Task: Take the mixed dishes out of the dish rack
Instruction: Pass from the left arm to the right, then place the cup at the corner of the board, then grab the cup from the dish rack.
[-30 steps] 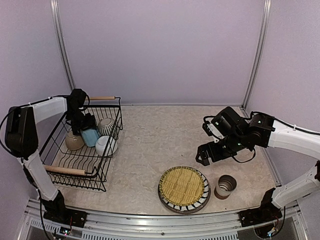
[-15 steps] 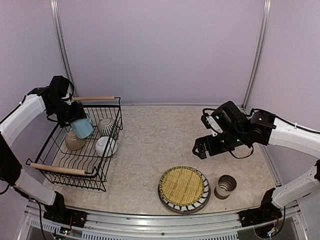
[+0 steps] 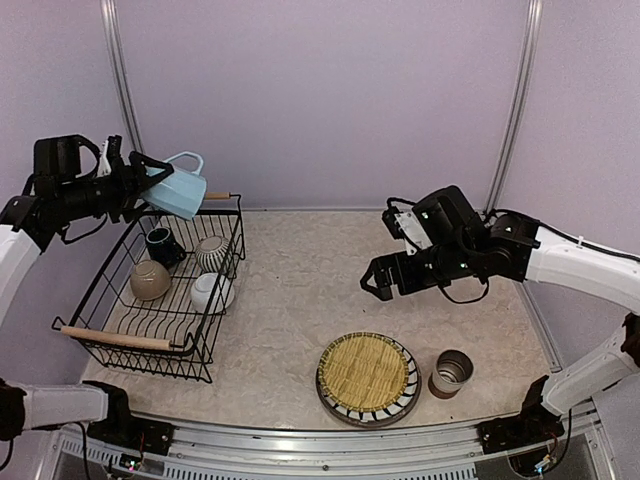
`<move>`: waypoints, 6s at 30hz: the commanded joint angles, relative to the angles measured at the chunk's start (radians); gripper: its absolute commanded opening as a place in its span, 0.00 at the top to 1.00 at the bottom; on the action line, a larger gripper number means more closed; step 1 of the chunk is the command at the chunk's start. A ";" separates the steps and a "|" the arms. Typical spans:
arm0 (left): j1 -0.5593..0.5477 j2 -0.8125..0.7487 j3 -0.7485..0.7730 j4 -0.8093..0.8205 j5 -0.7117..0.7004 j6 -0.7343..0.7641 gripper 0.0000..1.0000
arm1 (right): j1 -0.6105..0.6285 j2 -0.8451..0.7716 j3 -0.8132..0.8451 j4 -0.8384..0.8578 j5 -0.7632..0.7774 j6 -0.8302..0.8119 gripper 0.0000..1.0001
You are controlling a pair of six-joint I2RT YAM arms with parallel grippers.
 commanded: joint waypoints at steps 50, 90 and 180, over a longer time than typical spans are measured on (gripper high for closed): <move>-0.644 0.682 -0.195 1.559 0.112 -0.588 0.67 | -0.119 -0.052 -0.274 1.144 -0.390 0.288 1.00; -0.492 0.224 -0.305 0.725 -0.056 -0.018 0.01 | -0.166 -0.263 -0.337 -0.541 0.071 0.316 1.00; 0.015 0.980 0.256 -0.022 -0.841 -0.025 0.76 | -0.280 -0.437 -0.217 -0.254 0.137 0.151 0.12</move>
